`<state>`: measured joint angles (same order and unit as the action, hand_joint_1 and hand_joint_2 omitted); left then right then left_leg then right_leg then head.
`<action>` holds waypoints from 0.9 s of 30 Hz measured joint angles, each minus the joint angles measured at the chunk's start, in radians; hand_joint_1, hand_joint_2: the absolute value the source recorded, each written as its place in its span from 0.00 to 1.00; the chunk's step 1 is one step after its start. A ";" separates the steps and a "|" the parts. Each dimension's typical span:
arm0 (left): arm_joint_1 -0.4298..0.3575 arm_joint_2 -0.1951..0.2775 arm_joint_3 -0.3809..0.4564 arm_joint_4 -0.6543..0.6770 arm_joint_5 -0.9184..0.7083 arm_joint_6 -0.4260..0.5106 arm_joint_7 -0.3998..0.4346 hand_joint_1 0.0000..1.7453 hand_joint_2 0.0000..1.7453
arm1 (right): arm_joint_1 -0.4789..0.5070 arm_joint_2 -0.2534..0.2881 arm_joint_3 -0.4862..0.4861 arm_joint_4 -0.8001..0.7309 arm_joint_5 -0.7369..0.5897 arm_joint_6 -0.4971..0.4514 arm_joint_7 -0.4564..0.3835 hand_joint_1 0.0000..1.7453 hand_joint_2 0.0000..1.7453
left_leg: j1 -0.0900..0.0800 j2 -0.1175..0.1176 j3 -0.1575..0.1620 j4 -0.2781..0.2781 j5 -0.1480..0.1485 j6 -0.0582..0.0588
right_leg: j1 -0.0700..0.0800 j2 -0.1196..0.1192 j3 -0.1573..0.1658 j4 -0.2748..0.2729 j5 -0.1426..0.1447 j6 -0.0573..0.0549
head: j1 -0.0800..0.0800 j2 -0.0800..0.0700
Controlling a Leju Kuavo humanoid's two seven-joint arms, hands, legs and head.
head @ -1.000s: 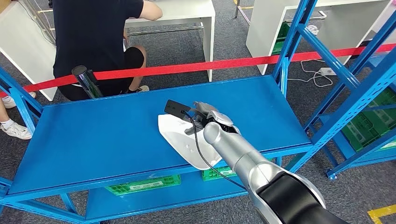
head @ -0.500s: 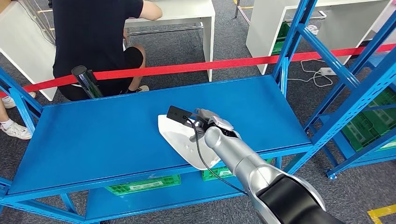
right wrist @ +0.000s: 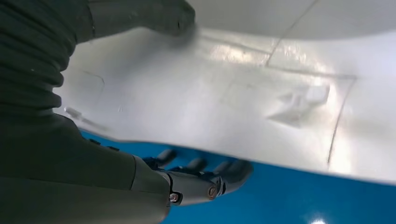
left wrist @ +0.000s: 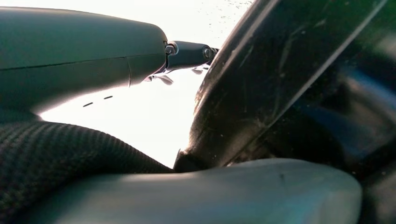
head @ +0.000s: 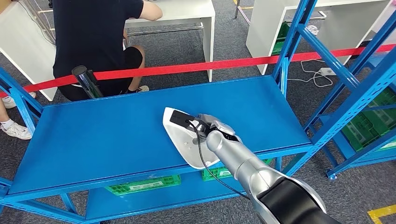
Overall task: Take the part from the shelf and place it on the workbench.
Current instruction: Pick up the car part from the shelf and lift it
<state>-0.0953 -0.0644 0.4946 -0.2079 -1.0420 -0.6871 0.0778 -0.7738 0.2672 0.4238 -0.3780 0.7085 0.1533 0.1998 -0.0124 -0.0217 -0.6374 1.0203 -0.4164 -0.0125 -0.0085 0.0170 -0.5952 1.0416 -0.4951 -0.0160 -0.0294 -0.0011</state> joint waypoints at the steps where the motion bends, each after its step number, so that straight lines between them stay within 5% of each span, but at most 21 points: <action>1: 0.000 0.000 0.000 0.000 0.000 0.000 0.000 0.00 0.00 | 0.000 0.000 0.000 0.000 0.000 -0.003 0.000 1.00 1.00 | 0.000 0.000 0.000 0.000 0.000 0.000 | 0.000 0.000 0.000 0.000 0.000 0.000 | 0.000 0.000; 27: -0.001 -0.002 0.000 0.000 -0.012 0.000 0.000 0.00 0.00 | 0.002 -0.002 0.000 0.000 -0.016 -0.011 0.015 1.00 1.00 | 0.000 0.000 0.008 0.000 -0.004 0.001 | 0.000 0.000 0.009 -0.002 -0.003 0.001 | 0.000 0.000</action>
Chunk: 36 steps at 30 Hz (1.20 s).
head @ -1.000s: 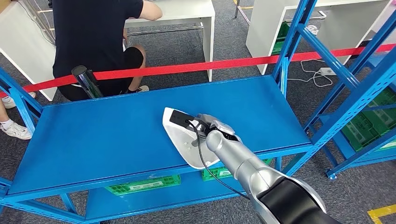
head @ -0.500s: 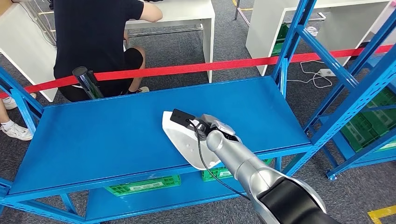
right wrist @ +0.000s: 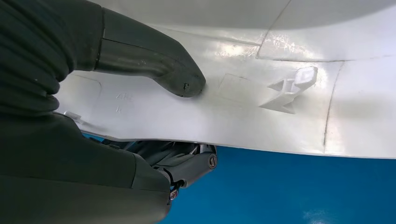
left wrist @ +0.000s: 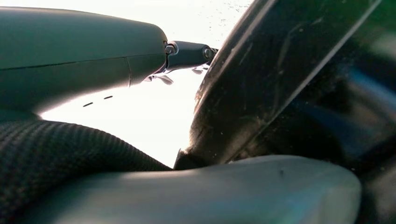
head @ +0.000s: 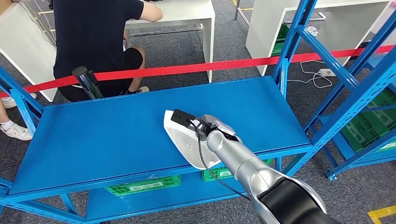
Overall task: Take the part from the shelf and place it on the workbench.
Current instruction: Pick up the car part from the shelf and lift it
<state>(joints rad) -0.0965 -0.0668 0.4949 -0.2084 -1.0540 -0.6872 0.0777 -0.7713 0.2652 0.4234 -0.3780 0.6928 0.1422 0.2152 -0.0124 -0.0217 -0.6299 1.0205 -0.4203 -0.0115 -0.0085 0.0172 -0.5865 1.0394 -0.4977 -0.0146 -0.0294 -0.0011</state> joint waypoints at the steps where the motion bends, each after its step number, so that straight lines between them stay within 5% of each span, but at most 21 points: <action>1: 0.000 0.000 0.000 0.000 0.000 0.000 0.000 0.00 0.00 | 0.000 0.000 0.000 0.000 0.000 0.000 0.000 1.00 1.00 | 0.000 0.000 0.000 0.000 0.000 0.000 | 0.000 0.000 0.000 0.000 0.000 0.000 | 0.000 0.000; 4: 0.000 0.000 0.000 0.000 0.000 0.000 -0.001 0.00 0.00 | 0.000 -0.001 0.000 0.000 -0.001 0.001 0.000 1.00 1.00 | 0.000 0.000 0.001 0.000 0.000 0.000 | 0.000 0.000 0.001 0.000 0.000 0.000 | 0.000 0.000; 8: 0.000 0.000 0.001 -0.001 0.000 0.000 -0.004 0.00 1.00 | 0.001 -0.001 0.000 0.000 -0.002 -0.003 0.000 1.00 1.00 | 0.000 0.000 0.001 0.000 0.000 0.000 | 0.000 0.000 0.001 0.000 0.000 0.000 | 0.000 0.000; 19: -0.003 0.000 0.023 -0.008 0.017 0.077 -0.031 0.00 1.00 | 0.002 -0.003 -0.002 -0.074 -0.001 -0.088 -0.053 1.00 1.00 | 0.000 -0.001 0.000 0.000 0.000 0.000 | 0.000 0.000 0.002 0.000 0.000 0.000 | 0.000 0.000; 36: -0.028 -0.011 0.074 -0.008 0.046 0.118 -0.084 0.00 1.00 | 0.080 -0.044 -0.002 -0.642 0.001 -0.041 -0.033 1.00 1.00 | 0.000 0.001 -0.002 0.000 -0.001 0.000 | 0.000 -0.001 0.001 0.000 -0.001 0.000 | 0.000 0.000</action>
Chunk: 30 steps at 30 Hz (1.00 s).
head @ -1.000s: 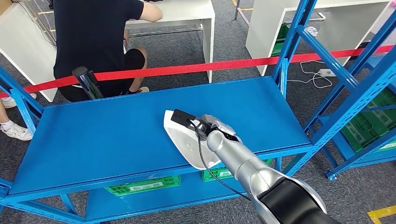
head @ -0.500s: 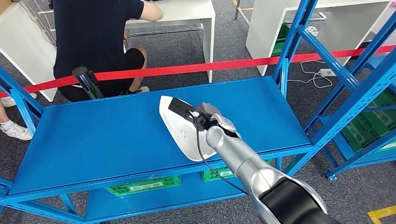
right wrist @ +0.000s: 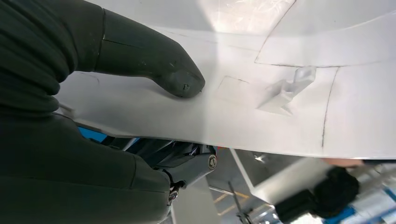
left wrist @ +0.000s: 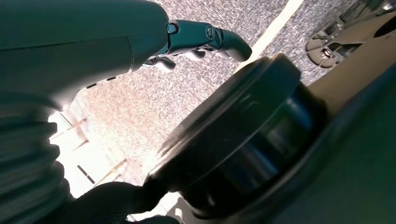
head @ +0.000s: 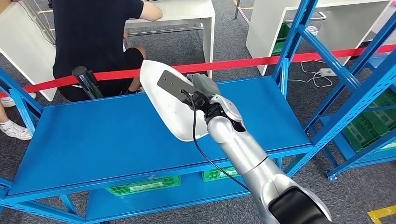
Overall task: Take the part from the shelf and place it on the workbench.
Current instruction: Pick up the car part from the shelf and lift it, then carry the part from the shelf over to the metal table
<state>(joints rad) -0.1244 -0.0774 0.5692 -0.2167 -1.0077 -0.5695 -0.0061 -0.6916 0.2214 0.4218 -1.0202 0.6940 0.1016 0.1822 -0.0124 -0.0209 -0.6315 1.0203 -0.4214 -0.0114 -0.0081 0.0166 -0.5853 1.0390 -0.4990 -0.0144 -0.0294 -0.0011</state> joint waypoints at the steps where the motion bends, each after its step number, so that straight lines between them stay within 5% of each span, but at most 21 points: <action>1: -0.001 0.000 0.003 0.000 0.002 0.000 0.004 0.00 1.00 | 0.007 -0.002 0.000 -0.030 0.000 0.001 -0.001 1.00 1.00 | 0.000 0.000 0.000 0.000 0.000 0.000 | 0.000 0.000 0.000 0.000 0.000 0.000 | 0.000 0.000; 15: -0.001 0.000 0.025 0.000 0.003 0.000 0.047 0.00 1.00 | 0.107 -0.029 0.020 -0.317 -0.010 -0.033 -0.083 1.00 1.00 | -0.001 0.000 0.000 0.001 -0.002 0.002 | 0.000 -0.001 0.001 -0.001 -0.001 0.001 | 0.000 0.000; 25: 0.002 0.006 0.042 0.000 0.004 0.000 0.061 0.00 1.00 | 0.155 -0.049 0.063 -0.423 -0.012 -0.032 -0.091 1.00 1.00 | -0.002 0.001 0.001 0.003 -0.006 0.019 | -0.002 -0.002 0.008 -0.004 -0.005 0.018 | 0.000 0.000; 27: 0.002 0.006 0.042 0.001 0.004 0.000 0.064 0.00 1.00 | 0.157 -0.051 0.068 -0.431 -0.012 -0.031 -0.091 1.00 1.00 | 0.005 0.004 0.005 -0.009 0.005 0.024 | 0.000 -0.004 0.000 0.023 -0.032 0.026 | 0.001 0.000; 30: 0.002 0.006 0.042 0.001 0.002 0.000 0.068 0.00 1.00 | 0.161 -0.057 0.071 -0.434 -0.009 -0.028 -0.092 1.00 1.00 | 0.010 0.008 0.000 -0.013 0.011 0.028 | -0.003 -0.007 -0.061 0.180 -0.132 0.036 | 0.003 0.000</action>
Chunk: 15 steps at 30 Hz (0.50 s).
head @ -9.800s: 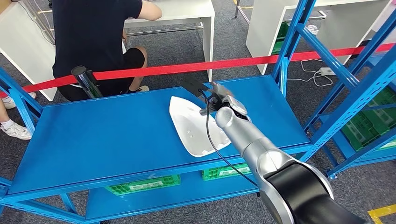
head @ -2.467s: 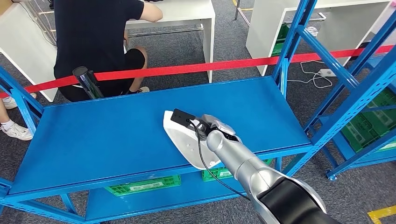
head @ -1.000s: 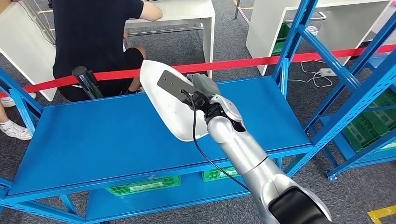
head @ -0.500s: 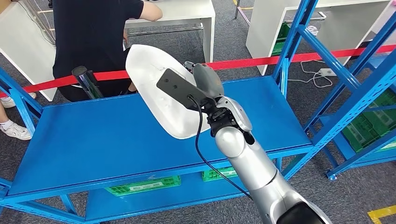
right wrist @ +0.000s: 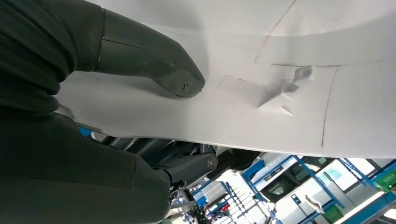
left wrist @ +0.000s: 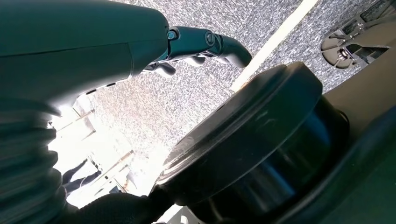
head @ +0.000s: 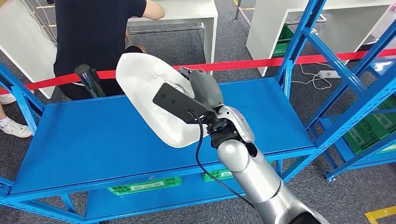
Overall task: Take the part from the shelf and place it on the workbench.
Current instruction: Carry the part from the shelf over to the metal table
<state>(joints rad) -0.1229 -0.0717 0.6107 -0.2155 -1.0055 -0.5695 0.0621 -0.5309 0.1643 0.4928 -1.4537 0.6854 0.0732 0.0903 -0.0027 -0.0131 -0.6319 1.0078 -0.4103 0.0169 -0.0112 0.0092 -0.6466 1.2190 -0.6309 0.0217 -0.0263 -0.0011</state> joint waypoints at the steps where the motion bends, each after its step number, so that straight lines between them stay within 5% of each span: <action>1: 0.000 0.000 0.000 0.000 -0.001 0.000 0.001 0.00 1.00 | 0.003 -0.003 0.002 0.000 0.003 0.003 -0.001 1.00 1.00 | 0.001 0.001 -0.004 0.001 0.002 -0.001 | -0.002 -0.001 -0.017 0.047 -0.017 0.002 | 0.000 0.000; 3: 0.000 0.000 0.000 0.000 -0.002 0.000 -0.002 0.00 1.00 | 0.006 -0.007 0.007 0.000 0.010 0.010 -0.004 1.00 1.00 | 0.005 0.001 -0.014 0.006 0.006 -0.007 | -0.006 -0.002 -0.005 0.041 0.005 0.007 | 0.000 0.000; 6: -0.001 0.003 0.004 -0.001 0.003 0.000 -0.016 0.00 1.00 | 0.006 -0.010 0.019 0.000 0.015 0.018 -0.015 1.00 1.00 | 0.012 -0.001 -0.030 0.020 0.014 -0.023 | -0.011 -0.001 0.093 -0.128 0.073 0.007 | 0.000 0.000; 11: 0.000 0.012 0.019 -0.001 0.011 0.000 -0.023 0.00 1.00 | 0.001 -0.014 0.039 0.008 0.015 0.028 -0.042 1.00 1.00 | 0.015 -0.008 -0.044 0.025 0.027 -0.062 | -0.005 0.007 0.093 -0.167 0.100 -0.044 | 0.000 0.000; 13: 0.001 0.015 0.025 -0.001 0.014 0.000 -0.020 0.00 1.00 | -0.009 -0.013 0.050 0.025 0.012 0.029 -0.055 1.00 1.00 | 0.018 -0.005 -0.066 0.082 -0.036 -0.069 | -0.006 0.002 0.077 -0.170 0.118 -0.060 | -0.001 0.000; 15: 0.002 0.017 0.032 -0.001 0.018 0.000 -0.019 0.00 1.00 | -0.018 -0.010 0.056 0.046 0.009 0.026 -0.067 1.00 1.00 | 0.018 -0.003 -0.099 0.206 -0.133 -0.072 | -0.002 -0.002 0.057 -0.169 0.137 -0.068 | -0.002 0.000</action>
<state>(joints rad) -0.1213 -0.0548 0.6423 -0.2161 -0.9879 -0.5699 0.0432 -0.5492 0.1541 0.5492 -1.4078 0.6946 0.0993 0.0234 0.0152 -0.0160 -0.7305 1.2142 -0.5437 -0.0550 -0.0132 0.0077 -0.5899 1.0497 -0.4935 -0.0459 -0.0286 -0.0011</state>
